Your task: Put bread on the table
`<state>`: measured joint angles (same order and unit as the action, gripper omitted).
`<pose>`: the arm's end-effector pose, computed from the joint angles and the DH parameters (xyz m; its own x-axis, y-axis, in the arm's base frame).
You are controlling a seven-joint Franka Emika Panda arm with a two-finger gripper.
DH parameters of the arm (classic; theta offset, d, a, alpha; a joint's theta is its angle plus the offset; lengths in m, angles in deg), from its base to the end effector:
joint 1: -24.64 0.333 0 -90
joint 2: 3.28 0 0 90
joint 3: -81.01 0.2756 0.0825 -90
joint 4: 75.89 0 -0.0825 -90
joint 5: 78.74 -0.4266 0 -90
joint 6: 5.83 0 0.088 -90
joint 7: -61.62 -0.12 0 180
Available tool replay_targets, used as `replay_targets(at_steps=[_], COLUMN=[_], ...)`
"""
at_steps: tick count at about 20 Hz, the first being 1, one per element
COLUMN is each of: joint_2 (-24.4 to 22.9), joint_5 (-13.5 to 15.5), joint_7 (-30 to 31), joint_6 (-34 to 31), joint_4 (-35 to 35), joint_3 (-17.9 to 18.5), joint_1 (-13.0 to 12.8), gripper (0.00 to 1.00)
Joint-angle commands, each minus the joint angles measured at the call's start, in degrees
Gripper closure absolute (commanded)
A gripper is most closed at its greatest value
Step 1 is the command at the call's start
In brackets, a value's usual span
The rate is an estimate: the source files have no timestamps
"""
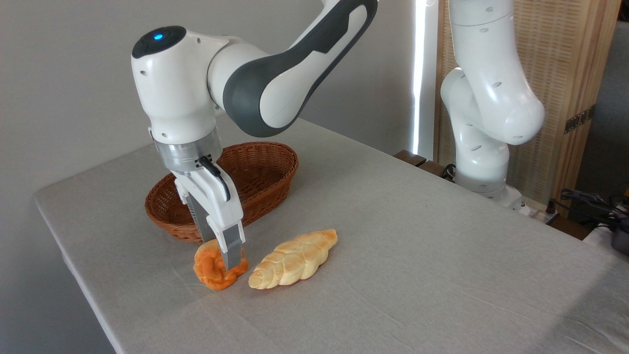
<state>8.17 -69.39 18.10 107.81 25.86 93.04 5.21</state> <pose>0.6417 -0.1001 0.3783 0.6759 -0.7324 0.0819 -0.7370 -0.6721 0.0721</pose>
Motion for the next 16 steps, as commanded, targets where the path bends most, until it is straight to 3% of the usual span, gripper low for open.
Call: replay_targets(at_steps=[1, 5, 8, 11, 16], joint_2=[-3.6, -6.8, -7.1, -7.1, -7.8], joint_5=[0.8, 0.3, -0.1, -7.7, -8.6], joint_7=[0.0, 0.4, 5.0, 6.8, 6.4], joint_6=[0.1, 0.1, -2.1, -5.3, -7.4], joint_4=[-0.4, -1.4, -2.1, -2.2, -2.3], joint_3=[0.3, 0.4, 0.6, 0.0, 0.6], joint_1=[0.0, 0.0, 0.4, 0.4, 0.5], gripper=[0.0, 0.0, 0.0, 0.0, 0.0])
